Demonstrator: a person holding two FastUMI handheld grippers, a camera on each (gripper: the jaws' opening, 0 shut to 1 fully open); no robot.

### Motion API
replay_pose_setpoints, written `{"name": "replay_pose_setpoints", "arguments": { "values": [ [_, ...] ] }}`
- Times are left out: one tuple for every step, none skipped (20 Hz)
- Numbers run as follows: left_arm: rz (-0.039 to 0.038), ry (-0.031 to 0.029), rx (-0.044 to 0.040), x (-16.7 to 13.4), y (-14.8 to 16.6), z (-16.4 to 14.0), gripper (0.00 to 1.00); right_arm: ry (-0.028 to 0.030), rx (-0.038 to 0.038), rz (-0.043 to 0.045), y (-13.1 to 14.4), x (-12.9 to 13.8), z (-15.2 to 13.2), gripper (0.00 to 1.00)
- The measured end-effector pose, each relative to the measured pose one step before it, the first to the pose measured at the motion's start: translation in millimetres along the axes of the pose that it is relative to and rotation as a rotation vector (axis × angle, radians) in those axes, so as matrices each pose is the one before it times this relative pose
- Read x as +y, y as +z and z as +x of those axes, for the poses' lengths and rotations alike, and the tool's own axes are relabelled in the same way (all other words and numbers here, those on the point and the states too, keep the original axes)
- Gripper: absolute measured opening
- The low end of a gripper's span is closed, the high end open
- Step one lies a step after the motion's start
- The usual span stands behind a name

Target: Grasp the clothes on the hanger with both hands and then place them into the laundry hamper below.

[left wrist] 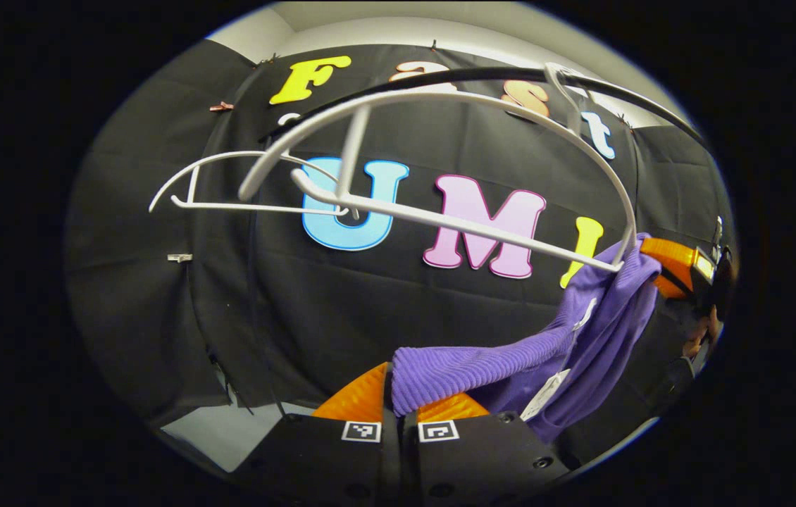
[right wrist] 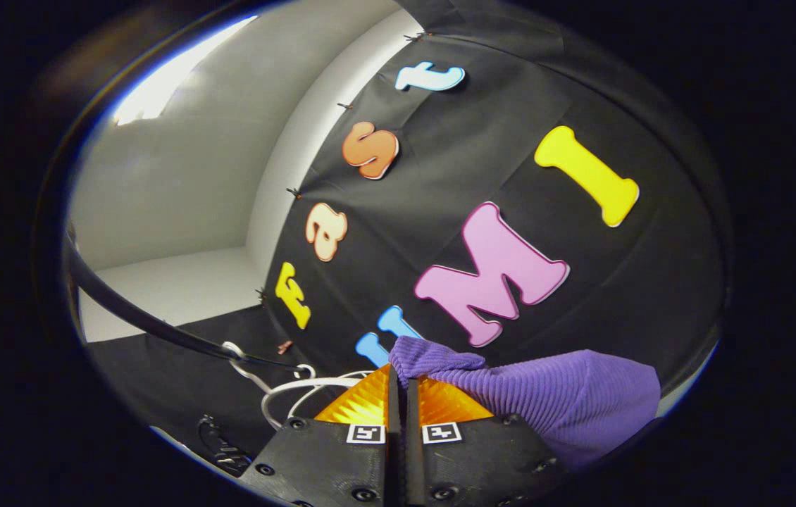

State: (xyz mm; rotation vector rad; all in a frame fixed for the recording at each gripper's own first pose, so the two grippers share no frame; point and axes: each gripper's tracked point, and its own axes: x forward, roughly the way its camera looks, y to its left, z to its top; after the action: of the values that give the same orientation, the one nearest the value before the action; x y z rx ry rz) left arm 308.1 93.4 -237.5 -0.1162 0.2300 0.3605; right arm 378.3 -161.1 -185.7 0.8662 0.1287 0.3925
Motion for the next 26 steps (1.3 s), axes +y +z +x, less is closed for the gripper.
{"name": "replay_pose_setpoints", "arguments": {
  "values": [
    [-0.00056, -0.01315, 0.01374, -4.73, -4.29, -0.80, 0.05, -0.03531, 0.02124, -0.02097, -9.67, -7.31, -3.73, 0.05],
    [0.00058, -0.01124, 0.01531, -4.24, -4.58, -1.88, 0.05, -0.03487, 0.02687, -0.03140, -10.27, -7.31, -3.80, 0.05],
    [0.00150, -0.01105, 0.01406, -3.16, -8.51, -2.46, 0.05, -0.03496, 0.03187, -0.03936, -12.17, -6.57, -4.88, 0.05],
    [-0.00004, -0.00993, 0.01498, -4.62, -6.87, -3.08, 0.05, -0.01704, 0.05114, -0.03371, -16.96, -2.67, -5.32, 0.05],
    [0.00000, -0.01005, 0.01513, -2.55, -5.45, -1.87, 0.05, 0.00480, 0.05382, -0.01835, -18.05, 7.30, -4.78, 0.05],
    [0.00118, -0.00964, 0.01351, -3.24, -6.70, -2.59, 0.05, 0.02259, 0.04649, -0.00178, -17.36, 10.58, -4.22, 0.05],
    [0.00029, -0.00079, 0.01019, -3.16, -5.29, -3.86, 0.05, 0.03446, 0.04030, 0.00577, -16.39, 15.78, -6.36, 0.05],
    [-0.00482, -0.00460, 0.01410, -2.01, -4.53, -3.82, 0.05, 0.03724, 0.04231, 0.00764, -15.41, 14.64, -4.17, 0.05],
    [-0.01239, -0.01037, 0.01160, -1.67, -4.03, -2.64, 0.05, 0.03053, 0.03896, 0.00730, -14.92, 12.87, -2.91, 0.05],
    [-0.00986, -0.00836, 0.00639, -2.46, -2.22, -3.27, 0.05, 0.02109, 0.03510, -0.00055, -12.66, 11.19, -1.53, 0.05],
    [-0.00109, -0.00453, 0.00597, -3.65, -4.21, -2.55, 0.05, 0.01792, 0.03770, -0.01526, -11.69, 7.54, -3.44, 0.05],
    [0.00337, -0.00173, 0.00391, -0.85, -1.07, -2.55, 0.05, 0.00740, 0.03381, -0.01788, -9.93, 5.61, -0.22, 0.05],
    [-0.00085, -0.00347, 0.00479, -0.44, -2.63, -0.84, 0.05, 0.00529, 0.03123, -0.00610, -11.24, 4.85, -2.08, 0.05],
    [-0.00633, -0.00374, 0.00921, -2.36, -2.64, -3.26, 0.05, 0.00974, 0.03317, 0.00036, -11.94, 6.02, -1.82, 0.05],
    [-0.00932, -0.00270, 0.01052, -2.17, -3.72, -2.43, 0.05, 0.00826, 0.02381, 0.00487, -11.17, 5.26, -0.38, 0.05],
    [-0.00842, -0.00222, 0.01330, -0.89, -2.31, -2.38, 0.05, 0.00688, 0.02397, 0.01095, -10.03, 4.10, 1.61, 0.05],
    [-0.00525, -0.00287, 0.01703, -2.20, -4.60, -1.49, 0.05, 0.00829, 0.02370, 0.01325, -9.30, 5.63, 0.55, 0.05],
    [0.00704, -0.00222, 0.01047, -2.41, -2.77, -2.53, 0.05, 0.01045, 0.01659, 0.00937, -8.55, 4.66, 1.90, 0.05],
    [0.01632, 0.00328, 0.01114, -0.64, -3.59, -1.45, 0.05, 0.00812, 0.01813, 0.00828, -8.90, 3.30, 0.30, 0.05],
    [0.01574, 0.00481, 0.01341, 0.05, -3.19, -1.30, 0.05, 0.00332, 0.01519, 0.00206, -6.23, 1.82, 0.60, 0.05],
    [0.00579, 0.00227, 0.01455, -2.23, -4.77, -0.84, 0.05, -0.00311, 0.01547, -0.00335, -7.68, 0.32, -0.78, 0.05],
    [-0.00298, -0.00029, 0.01810, -1.31, -5.12, -1.33, 0.05, -0.00760, 0.01704, -0.00213, -6.01, -2.47, -0.10, 0.05],
    [-0.00277, 0.00486, 0.01054, 0.89, -5.91, -1.19, 0.05, -0.00527, 0.01038, 0.00184, -3.64, -0.51, -0.43, 0.05],
    [0.00245, 0.00841, 0.01095, 1.92, -2.81, -0.38, 0.05, -0.00338, 0.00960, 0.00664, -4.64, -1.26, -0.97, 0.05],
    [0.00058, 0.01251, 0.01007, -0.21, -4.40, -1.64, 0.05, -0.00294, 0.01349, 0.00860, -4.84, -2.20, -0.83, 0.05],
    [-0.00258, 0.00474, 0.00849, 1.07, -1.97, -0.45, 0.05, -0.00393, 0.01040, 0.00530, -4.00, -0.93, 0.11, 0.05]
  ]
}}
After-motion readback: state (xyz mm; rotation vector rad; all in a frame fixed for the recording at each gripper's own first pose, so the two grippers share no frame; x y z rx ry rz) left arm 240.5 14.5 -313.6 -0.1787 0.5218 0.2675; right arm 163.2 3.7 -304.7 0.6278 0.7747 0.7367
